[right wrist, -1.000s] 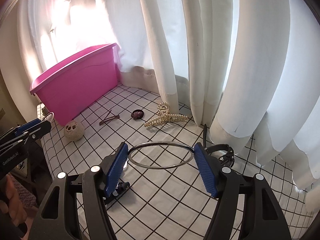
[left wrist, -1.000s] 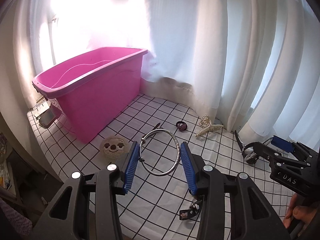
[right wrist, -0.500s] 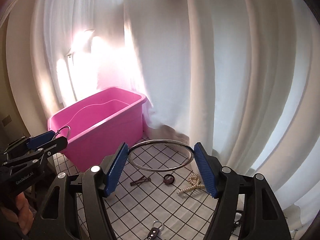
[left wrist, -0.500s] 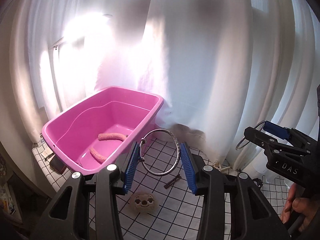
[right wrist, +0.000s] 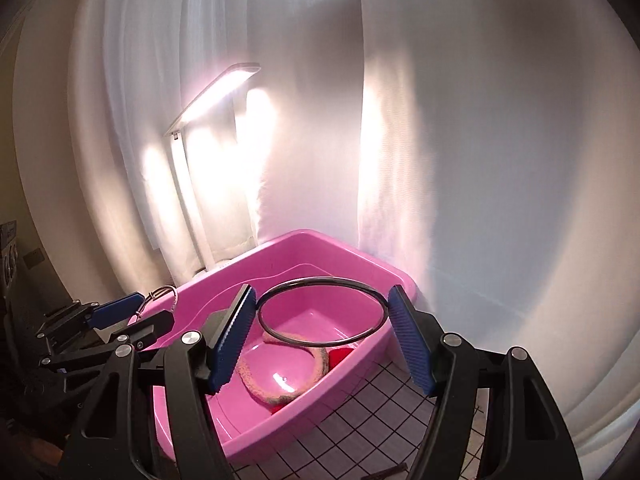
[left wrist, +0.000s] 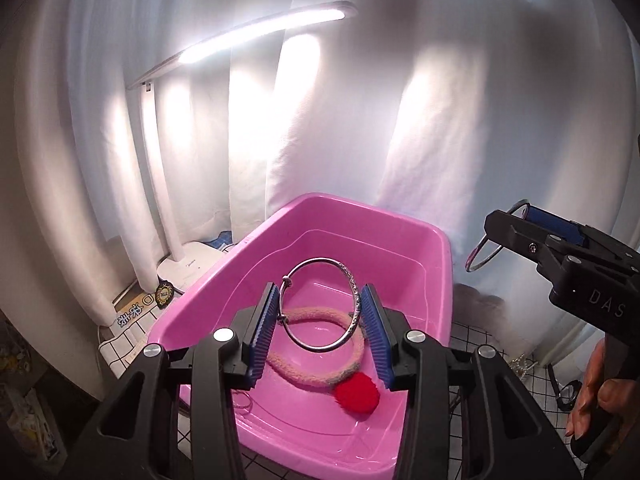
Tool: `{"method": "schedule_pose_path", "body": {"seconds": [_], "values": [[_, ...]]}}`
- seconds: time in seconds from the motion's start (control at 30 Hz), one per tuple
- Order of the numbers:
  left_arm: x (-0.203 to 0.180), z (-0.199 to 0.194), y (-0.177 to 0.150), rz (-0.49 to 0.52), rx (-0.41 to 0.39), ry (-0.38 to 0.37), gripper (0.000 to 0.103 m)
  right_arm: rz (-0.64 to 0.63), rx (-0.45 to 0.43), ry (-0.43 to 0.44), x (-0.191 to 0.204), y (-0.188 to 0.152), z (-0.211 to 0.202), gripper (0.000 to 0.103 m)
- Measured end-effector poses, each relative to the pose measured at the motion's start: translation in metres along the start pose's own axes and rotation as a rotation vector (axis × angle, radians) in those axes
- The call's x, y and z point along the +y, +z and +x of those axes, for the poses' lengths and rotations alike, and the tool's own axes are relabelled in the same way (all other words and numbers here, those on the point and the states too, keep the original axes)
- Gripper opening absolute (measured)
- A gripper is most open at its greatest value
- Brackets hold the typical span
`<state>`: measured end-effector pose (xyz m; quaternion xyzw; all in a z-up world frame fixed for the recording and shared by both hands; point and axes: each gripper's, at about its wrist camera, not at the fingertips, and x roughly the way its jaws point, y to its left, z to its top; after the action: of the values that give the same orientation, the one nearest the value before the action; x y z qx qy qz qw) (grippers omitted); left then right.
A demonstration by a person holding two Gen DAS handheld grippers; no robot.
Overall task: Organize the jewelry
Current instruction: 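Lift the bangle and ring with both tools and carry them over the tub, then open both tools to drop the bangle and ring into the tub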
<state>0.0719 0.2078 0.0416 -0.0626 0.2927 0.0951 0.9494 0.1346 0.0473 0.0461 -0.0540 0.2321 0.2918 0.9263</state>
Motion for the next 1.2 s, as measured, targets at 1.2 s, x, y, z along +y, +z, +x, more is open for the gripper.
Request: {"method": "schedule_pose_path", "body": {"seconds": [1.2], "values": [[0.056, 0.094, -0.018, -0.105, 0.306, 0.049, 0.076, 0.047, 0.406, -0.065, -0.01, -0.001, 0.18, 0.075]]}}
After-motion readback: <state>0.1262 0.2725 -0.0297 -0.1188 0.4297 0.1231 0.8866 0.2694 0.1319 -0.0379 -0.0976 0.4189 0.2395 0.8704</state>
